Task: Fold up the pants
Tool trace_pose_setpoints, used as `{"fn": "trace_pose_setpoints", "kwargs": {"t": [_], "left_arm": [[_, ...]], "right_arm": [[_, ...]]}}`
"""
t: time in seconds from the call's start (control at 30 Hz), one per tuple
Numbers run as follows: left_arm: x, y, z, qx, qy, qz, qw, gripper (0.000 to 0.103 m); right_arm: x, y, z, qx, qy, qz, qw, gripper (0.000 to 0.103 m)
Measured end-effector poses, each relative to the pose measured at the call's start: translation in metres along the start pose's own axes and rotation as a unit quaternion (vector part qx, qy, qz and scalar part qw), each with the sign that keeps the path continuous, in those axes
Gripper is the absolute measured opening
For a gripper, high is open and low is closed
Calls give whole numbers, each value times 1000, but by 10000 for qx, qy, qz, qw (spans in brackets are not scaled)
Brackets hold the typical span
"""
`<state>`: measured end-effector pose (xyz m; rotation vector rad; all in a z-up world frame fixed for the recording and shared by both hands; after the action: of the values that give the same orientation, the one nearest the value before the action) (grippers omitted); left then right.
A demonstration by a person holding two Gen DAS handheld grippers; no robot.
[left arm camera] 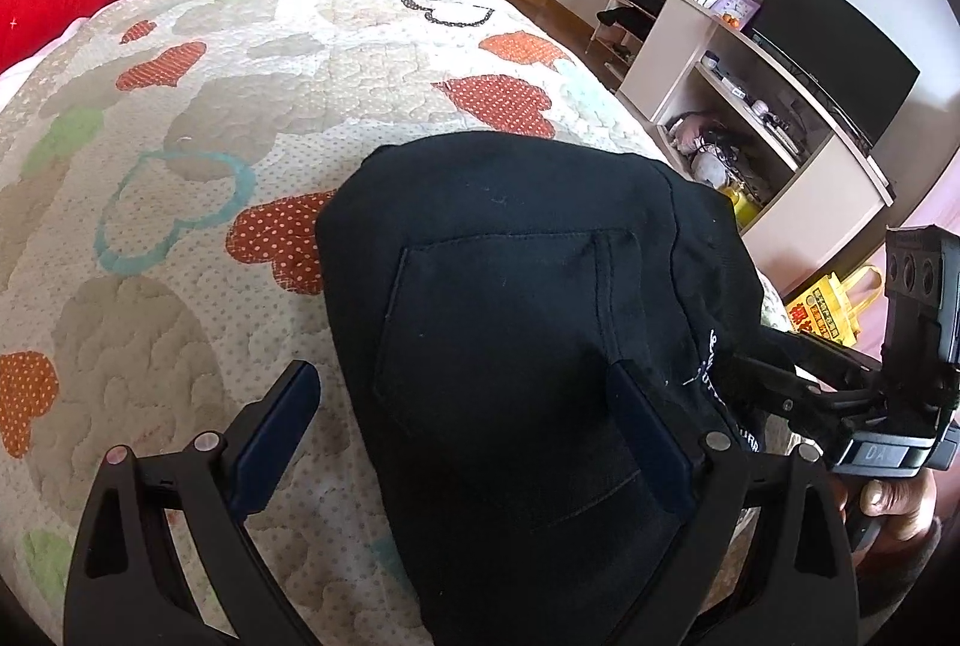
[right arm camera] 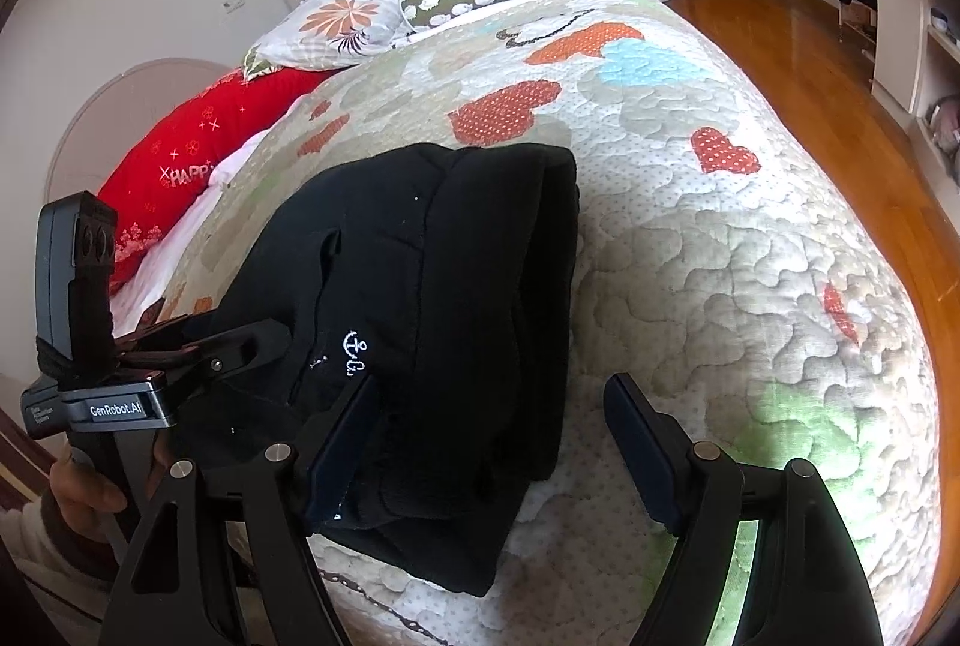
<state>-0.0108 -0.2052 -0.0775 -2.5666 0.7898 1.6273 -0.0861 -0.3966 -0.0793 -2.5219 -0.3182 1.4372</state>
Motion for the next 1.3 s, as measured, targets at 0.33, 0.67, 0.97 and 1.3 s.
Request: {"fn": "trace_pose_setpoints", "kwargs": {"t": [0.33, 0.67, 0.97, 1.3], "left_arm": [[10, -3, -3, -145, -177, 340, 9992, 101], [13, 2, -5, -12, -155, 642, 9978, 82], [-31, -16, -35, 112, 136, 761, 9969, 39], [-46, -114, -90, -343, 452, -108, 9983, 39]], "right_arm": [[12, 4, -8, -111, 85, -245, 9996, 84], [13, -7, -14, -116, 220, -748, 9969, 44], [-6, -46, -58, -351, 579, -1011, 9926, 37], [78, -109, -138, -564, 372, -956, 9931, 37]]}}
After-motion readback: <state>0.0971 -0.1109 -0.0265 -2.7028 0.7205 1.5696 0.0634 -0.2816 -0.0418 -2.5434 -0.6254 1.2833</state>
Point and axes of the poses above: each gripper's, at about its wrist camera, not at the fingertips, and x roughly the way its jaws point, y to its right, z to its underside, the point moved 5 cm from there along x, roughly the way its jaws point, and after that the axes turned 8 degrees about -y, right-handed, at the moved point
